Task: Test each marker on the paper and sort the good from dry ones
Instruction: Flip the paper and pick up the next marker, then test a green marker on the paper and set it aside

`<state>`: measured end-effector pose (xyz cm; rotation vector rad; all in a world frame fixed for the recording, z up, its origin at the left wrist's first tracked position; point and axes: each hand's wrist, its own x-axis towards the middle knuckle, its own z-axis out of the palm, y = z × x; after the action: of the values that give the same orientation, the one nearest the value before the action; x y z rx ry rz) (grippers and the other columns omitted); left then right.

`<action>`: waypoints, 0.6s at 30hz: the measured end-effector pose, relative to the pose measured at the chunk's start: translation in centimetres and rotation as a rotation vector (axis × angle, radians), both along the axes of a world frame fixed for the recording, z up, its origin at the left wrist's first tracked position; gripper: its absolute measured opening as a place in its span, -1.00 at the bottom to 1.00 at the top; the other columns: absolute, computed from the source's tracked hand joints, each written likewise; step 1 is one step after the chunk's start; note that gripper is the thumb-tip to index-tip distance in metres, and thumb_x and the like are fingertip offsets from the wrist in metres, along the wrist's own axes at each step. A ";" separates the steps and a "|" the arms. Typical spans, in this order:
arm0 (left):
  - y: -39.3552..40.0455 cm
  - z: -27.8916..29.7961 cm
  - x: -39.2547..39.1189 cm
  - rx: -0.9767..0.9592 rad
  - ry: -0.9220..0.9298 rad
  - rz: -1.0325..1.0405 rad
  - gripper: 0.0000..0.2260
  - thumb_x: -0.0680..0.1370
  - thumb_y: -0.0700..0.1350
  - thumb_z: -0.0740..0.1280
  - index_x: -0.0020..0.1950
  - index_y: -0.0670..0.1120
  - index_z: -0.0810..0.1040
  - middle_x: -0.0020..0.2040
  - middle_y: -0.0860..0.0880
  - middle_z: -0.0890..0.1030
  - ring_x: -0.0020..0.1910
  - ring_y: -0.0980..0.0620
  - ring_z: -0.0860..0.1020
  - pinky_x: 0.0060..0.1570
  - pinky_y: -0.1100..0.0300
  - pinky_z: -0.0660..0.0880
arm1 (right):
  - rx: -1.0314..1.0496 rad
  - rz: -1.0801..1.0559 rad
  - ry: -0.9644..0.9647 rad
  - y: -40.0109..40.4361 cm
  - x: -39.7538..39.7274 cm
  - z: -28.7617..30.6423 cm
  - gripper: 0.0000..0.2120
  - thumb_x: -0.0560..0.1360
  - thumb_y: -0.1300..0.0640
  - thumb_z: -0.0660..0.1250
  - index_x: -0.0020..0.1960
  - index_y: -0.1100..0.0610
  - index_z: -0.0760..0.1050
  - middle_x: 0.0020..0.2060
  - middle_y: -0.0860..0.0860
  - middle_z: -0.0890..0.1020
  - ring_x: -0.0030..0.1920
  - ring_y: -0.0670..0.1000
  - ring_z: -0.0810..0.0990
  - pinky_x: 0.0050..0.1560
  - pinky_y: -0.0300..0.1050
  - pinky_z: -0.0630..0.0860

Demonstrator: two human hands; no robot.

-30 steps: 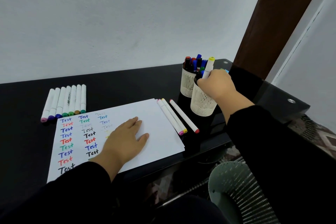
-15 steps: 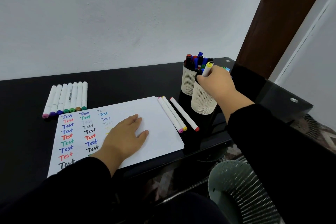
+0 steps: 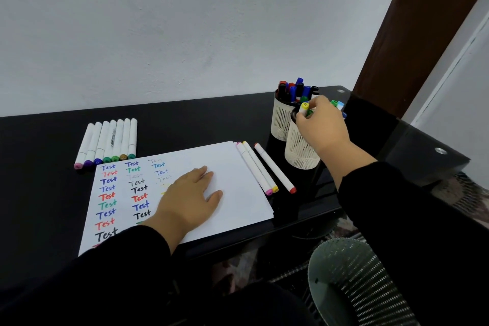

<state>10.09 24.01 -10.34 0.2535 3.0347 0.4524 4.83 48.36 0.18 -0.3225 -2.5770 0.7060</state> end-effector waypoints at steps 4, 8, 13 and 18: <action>0.2 0.4 0.4 -0.078 0.053 0.018 -0.48 0.59 0.20 0.02 0.52 0.06 0.12 0.52 0.07 0.09 0.48 0.04 0.07 0.43 0.15 0.03 | -0.007 0.006 -0.003 0.1 0.3 0.3 -0.81 0.59 0.07 0.19 0.15 0.15 0.35 -0.17 0.10 0.55 -0.23 0.06 0.50 -0.47 -0.22 0.25; 0.3 0.8 0.6 -0.114 0.012 0.013 -0.48 0.59 0.21 -0.01 0.53 0.07 0.10 0.52 0.08 0.08 0.47 0.04 0.08 0.40 0.14 0.11 | 0.001 0.026 0.014 0.1 1.0 1.1 -0.75 0.56 0.10 0.26 0.19 0.16 0.34 -0.09 0.14 0.60 -0.15 0.08 0.55 -0.32 -0.13 0.44; -0.2 1.5 0.4 -0.063 -0.121 -0.004 -0.48 0.61 0.18 -0.02 0.54 0.05 0.03 0.54 0.11 -0.01 0.50 0.07 0.02 0.43 0.14 0.04 | 0.123 0.058 0.034 -0.8 2.1 2.9 -0.76 0.56 0.06 0.25 0.11 0.22 0.40 0.02 0.15 0.52 0.02 0.15 0.52 0.02 0.06 0.50; -2.1 2.1 0.6 -0.052 -0.154 -0.006 -0.50 0.63 0.14 -0.02 0.54 0.03 0.01 0.54 0.10 -0.08 0.51 0.09 -0.04 0.44 0.15 -0.03 | 0.169 0.120 -0.003 -3.0 2.6 4.0 -0.77 0.59 0.02 0.17 -0.05 0.19 0.43 -0.13 0.09 0.53 -0.08 0.11 0.51 -0.18 -0.08 0.40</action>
<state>10.71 21.94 -8.23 0.2145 2.8900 0.3735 7.39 45.36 4.14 -0.1160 -2.6546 0.5234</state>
